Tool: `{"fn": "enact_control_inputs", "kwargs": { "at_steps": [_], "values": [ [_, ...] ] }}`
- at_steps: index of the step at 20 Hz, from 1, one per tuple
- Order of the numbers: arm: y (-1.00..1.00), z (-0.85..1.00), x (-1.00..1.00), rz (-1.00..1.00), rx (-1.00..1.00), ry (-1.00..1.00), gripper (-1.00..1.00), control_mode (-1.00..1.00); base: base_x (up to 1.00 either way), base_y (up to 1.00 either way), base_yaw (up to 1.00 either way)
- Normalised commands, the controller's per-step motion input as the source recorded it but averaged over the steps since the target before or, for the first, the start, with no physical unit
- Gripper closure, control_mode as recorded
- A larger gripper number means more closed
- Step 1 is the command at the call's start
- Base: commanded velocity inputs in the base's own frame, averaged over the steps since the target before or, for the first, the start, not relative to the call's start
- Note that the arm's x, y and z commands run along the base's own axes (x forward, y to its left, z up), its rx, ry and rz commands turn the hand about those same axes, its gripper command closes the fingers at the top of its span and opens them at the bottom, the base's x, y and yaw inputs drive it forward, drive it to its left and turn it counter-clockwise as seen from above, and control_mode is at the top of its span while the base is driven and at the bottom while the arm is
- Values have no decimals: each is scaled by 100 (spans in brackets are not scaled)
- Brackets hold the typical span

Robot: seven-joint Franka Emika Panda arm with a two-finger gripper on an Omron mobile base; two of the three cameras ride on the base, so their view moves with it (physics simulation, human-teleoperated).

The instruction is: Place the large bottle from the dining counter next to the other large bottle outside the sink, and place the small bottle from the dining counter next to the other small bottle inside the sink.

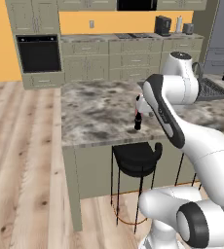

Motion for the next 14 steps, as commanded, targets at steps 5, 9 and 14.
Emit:
{"fn": "enact_control_inputs", "kwargs": {
  "at_steps": [5, 9, 14],
  "values": [
    [0, 0, 1, 0, 0, 0, -100, 100, 6, 0, 0],
    [0, 0, 0, 0, 0, 0, -100, 100, 31, -4, -1],
    [0, 0, 0, 0, 0, 0, -100, 100, 46, -12, -4]
  ]
}}
